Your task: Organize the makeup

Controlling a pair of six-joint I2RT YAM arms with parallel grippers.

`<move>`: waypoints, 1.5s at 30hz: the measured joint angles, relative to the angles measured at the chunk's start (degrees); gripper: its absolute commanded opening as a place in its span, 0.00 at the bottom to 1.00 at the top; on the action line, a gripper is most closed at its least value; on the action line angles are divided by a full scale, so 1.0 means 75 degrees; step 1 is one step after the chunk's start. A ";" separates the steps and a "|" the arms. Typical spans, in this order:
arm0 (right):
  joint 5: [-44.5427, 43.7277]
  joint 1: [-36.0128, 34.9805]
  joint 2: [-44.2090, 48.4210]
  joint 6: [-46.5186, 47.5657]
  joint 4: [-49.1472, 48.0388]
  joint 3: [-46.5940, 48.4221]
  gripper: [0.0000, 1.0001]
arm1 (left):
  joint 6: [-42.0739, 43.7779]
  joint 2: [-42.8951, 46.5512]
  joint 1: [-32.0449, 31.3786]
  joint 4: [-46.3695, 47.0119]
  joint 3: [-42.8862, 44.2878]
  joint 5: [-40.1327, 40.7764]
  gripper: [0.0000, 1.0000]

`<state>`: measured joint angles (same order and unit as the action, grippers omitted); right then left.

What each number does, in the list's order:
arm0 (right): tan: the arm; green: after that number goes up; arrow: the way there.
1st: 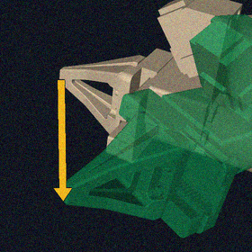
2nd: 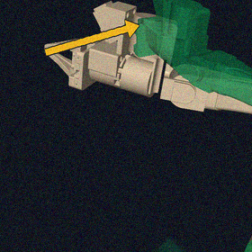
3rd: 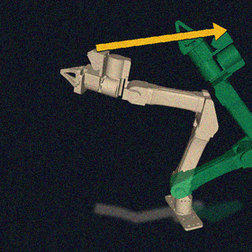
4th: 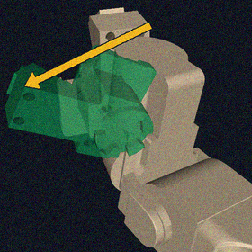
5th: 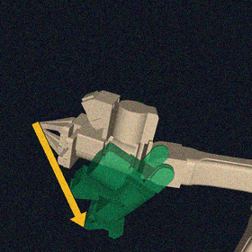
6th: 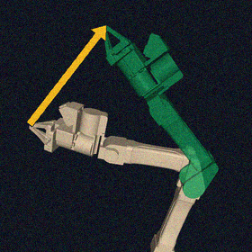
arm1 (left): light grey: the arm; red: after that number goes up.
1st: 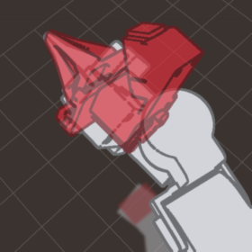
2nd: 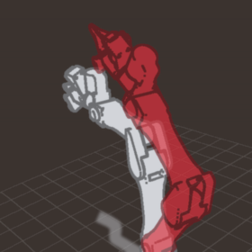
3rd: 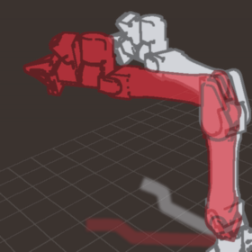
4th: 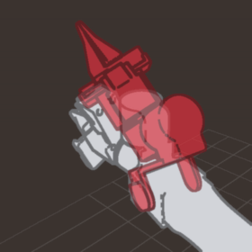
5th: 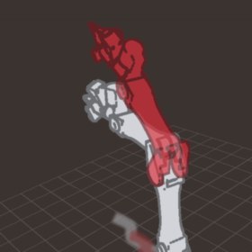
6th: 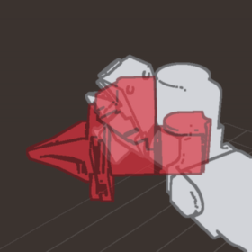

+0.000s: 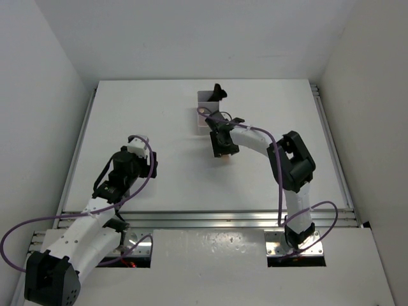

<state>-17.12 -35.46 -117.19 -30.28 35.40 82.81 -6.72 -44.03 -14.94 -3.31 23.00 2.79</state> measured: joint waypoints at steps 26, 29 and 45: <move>0.3430 0.0577 0.0979 0.5307 -0.1166 -0.0664 0.00 | 0.0006 -0.0020 0.0000 -0.0003 -0.0090 0.0000 0.78; 0.3995 0.0600 0.1169 0.6942 -0.1373 -0.0624 0.00 | 0.0006 -0.0020 0.0000 0.0000 -0.0093 0.0000 0.78; 0.5173 0.1061 -0.0105 1.1234 -0.2250 0.1169 0.00 | 0.0032 -0.0181 0.0000 -0.0003 -0.0093 0.0009 0.78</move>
<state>21.67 -27.51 -117.97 53.98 18.52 91.57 -6.48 -45.39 -14.94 -3.33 22.31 2.85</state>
